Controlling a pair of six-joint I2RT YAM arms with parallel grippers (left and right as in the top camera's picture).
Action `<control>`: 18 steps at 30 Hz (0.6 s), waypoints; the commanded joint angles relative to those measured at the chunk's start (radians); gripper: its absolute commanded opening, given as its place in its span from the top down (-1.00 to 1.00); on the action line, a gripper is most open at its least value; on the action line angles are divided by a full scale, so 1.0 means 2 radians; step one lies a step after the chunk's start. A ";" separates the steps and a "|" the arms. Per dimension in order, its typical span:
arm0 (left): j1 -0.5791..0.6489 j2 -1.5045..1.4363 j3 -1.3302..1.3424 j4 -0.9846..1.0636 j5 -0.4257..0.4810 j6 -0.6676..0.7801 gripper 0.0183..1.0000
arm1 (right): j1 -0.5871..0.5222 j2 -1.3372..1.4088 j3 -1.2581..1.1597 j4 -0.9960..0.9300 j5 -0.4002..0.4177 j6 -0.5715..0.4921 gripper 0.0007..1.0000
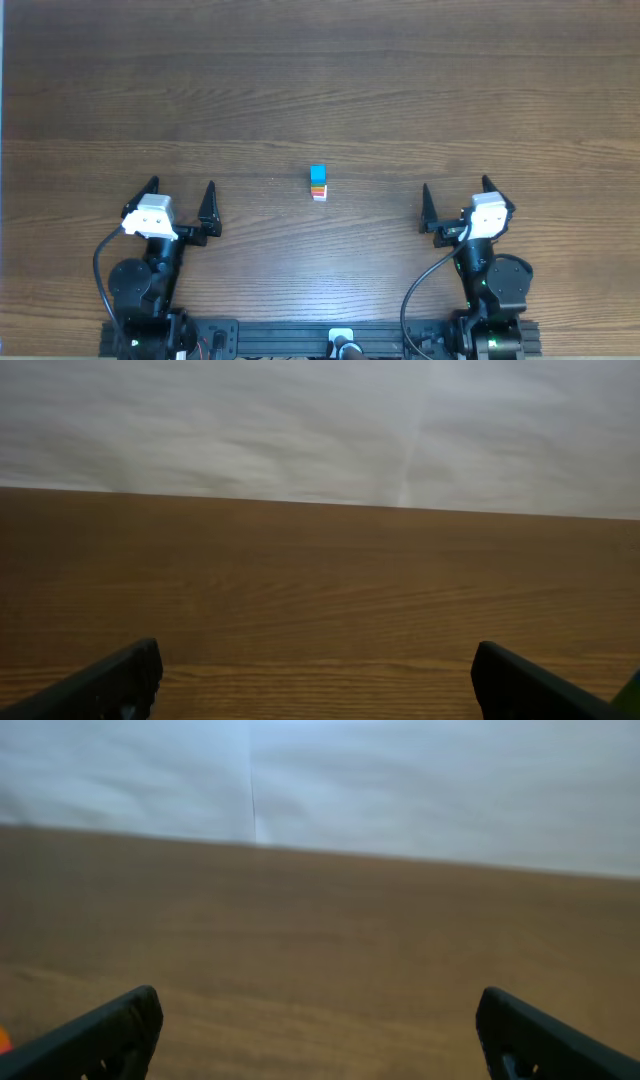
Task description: Stack Cubes
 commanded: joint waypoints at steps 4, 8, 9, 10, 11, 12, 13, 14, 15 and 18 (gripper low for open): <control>0.003 -0.003 -0.003 0.000 -0.002 -0.005 -1.00 | -0.002 -0.005 -0.004 -0.001 0.009 -0.004 -0.98; 0.003 -0.003 -0.003 0.000 -0.002 -0.005 -1.00 | -0.002 -0.005 -0.004 -0.002 0.017 -0.013 -0.99; 0.003 -0.003 -0.003 0.000 -0.002 -0.005 -1.00 | -0.002 -0.005 -0.004 -0.002 0.017 -0.017 -0.98; 0.003 -0.003 -0.003 0.000 -0.002 -0.005 -1.00 | -0.002 -0.005 -0.004 -0.002 0.017 -0.017 -0.99; 0.003 -0.003 -0.003 0.000 -0.002 -0.005 -1.00 | -0.002 -0.005 -0.004 -0.002 0.017 -0.017 -0.99; 0.003 -0.003 -0.003 0.000 -0.002 -0.005 -1.00 | -0.002 -0.005 -0.004 -0.002 0.017 -0.017 -0.98; 0.003 -0.003 -0.003 0.000 -0.002 -0.005 -1.00 | -0.002 -0.005 -0.004 -0.002 0.017 -0.017 -0.98; 0.003 -0.003 -0.003 0.000 -0.002 -0.005 -1.00 | -0.002 -0.005 -0.004 -0.002 0.017 -0.017 -0.99; 0.003 -0.003 -0.003 0.000 -0.002 -0.005 -1.00 | -0.002 -0.005 -0.004 -0.002 0.017 -0.017 -0.99; 0.003 -0.003 -0.003 0.000 -0.002 -0.005 -1.00 | -0.002 -0.005 -0.004 -0.002 0.017 -0.017 -0.99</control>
